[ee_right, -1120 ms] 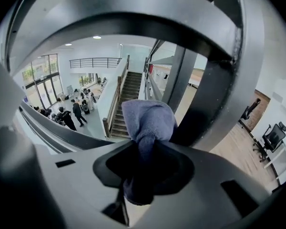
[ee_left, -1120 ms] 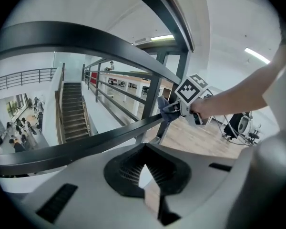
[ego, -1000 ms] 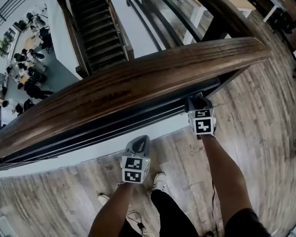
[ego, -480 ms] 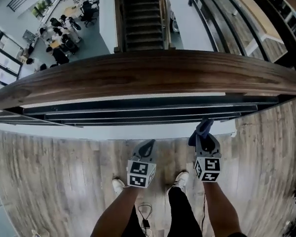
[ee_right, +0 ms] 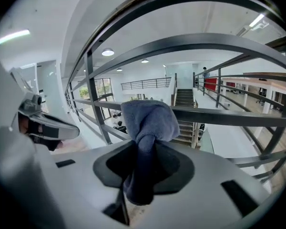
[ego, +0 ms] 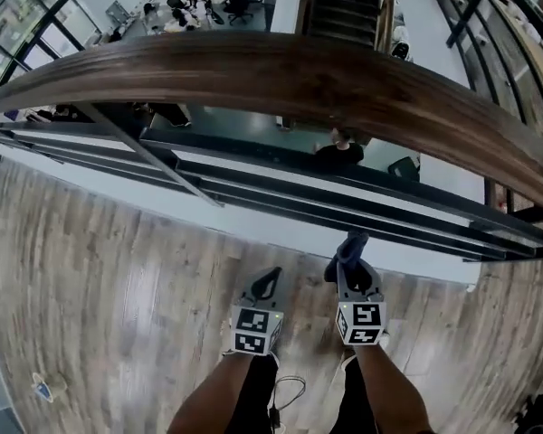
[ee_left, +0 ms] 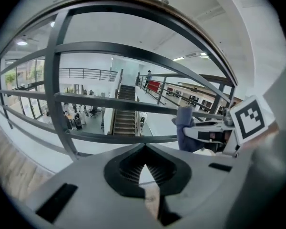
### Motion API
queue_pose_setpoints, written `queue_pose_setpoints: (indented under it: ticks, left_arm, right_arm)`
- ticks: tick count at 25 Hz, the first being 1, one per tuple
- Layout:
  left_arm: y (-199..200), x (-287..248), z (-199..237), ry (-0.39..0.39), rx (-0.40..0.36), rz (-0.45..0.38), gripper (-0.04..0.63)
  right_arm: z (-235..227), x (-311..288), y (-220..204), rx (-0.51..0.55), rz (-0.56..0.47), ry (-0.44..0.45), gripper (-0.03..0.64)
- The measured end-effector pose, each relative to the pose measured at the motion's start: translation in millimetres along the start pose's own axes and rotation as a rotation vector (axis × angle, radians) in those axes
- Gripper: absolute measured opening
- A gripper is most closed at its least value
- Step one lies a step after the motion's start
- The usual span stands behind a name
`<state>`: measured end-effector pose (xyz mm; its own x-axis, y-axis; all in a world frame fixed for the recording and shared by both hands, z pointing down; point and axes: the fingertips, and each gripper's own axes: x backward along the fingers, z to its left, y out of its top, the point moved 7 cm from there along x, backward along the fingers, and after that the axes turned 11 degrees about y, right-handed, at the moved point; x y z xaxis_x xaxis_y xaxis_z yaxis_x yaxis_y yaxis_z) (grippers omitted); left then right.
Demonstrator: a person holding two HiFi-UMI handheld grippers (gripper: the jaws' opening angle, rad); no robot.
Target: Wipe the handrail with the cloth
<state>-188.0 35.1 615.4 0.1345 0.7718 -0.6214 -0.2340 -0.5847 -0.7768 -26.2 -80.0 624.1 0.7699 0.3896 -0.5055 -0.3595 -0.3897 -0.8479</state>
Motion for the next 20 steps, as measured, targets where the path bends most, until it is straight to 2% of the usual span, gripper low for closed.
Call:
queue_pose_setpoints:
  ticks: [5,9,12,17,20]
  left_arm:
    - [-26.1,10.3,109.6,0.084,0.050,-0.059,0.003]
    - [-48.3,6.8,171.9,0.176,0.133,-0.108,0.003]
    - [-73.4,5.2,215.9,0.187,0.190,-0.116,0.003]
    - [-101.3,-2.0,252.9,0.277,0.174,-0.196,0.003]
    - [-112.8,-13.7,257.5,0.301,0.195,-0.253,0.003]
  right_arm:
    - [93.3,-97.7,-3.0,0.047,0.021,0.116,0.107]
    - [133.2,-162.8,-4.6,0.072,0.026,0.168,0.107]
    - [161.5,-202.1,-5.9,0.058,-0.007,0.181,0.107]
    - [196.8,-282.0,8.6,0.134,0.002,0.290,0.107]
    - [207.8,-325.7,15.2,0.171,0.015,0.313,0.109]
